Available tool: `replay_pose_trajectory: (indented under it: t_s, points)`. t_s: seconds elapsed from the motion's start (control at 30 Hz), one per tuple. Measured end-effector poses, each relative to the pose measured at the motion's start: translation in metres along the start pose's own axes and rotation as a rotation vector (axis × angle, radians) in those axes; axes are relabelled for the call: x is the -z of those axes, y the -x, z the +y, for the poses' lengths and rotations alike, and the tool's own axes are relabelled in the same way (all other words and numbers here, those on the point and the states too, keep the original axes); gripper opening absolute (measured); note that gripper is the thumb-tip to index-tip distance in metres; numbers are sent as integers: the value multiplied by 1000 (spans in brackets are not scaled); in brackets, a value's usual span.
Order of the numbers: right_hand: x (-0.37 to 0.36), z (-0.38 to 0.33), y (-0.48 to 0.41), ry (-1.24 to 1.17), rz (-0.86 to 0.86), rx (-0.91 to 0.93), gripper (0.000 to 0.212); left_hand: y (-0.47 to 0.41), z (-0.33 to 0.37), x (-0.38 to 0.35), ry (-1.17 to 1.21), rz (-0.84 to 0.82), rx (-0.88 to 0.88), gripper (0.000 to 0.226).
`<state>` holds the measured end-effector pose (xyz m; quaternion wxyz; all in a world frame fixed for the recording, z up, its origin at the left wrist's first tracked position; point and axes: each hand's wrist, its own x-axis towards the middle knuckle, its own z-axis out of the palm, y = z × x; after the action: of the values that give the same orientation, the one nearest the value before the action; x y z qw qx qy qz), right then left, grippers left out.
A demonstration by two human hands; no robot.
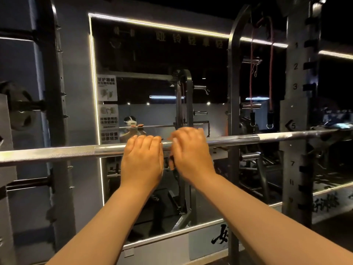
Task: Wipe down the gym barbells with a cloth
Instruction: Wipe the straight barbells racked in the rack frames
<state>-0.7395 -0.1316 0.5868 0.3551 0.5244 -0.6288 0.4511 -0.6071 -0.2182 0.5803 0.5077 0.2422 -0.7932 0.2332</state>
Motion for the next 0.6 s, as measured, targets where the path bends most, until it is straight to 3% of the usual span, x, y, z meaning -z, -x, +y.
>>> replay_pose_trajectory:
  t_s: [0.13, 0.2, 0.3, 0.37, 0.5, 0.6]
  points:
    - [23, 8, -12, 25, -233, 154, 31, 1, 0, 2, -29, -4, -8, 43]
    - [39, 24, -27, 114, -306, 57, 31, 0, 0, 3, -21, -4, 6, 43]
    - [50, 40, -49, 242, -359, -252, 30, -1, 3, 4, -7, 10, 11, 43]
    - [42, 30, -51, 274, -371, -306, 31, -1, 5, 5, -10, 25, 23, 40]
    - [30, 5, -29, 89, -311, -1, 31, -1, 10, 5, -19, 6, 53, 35]
    - [47, 29, -34, 97, -409, 100, 33, 0, 10, 6, -35, -1, 55, 38]
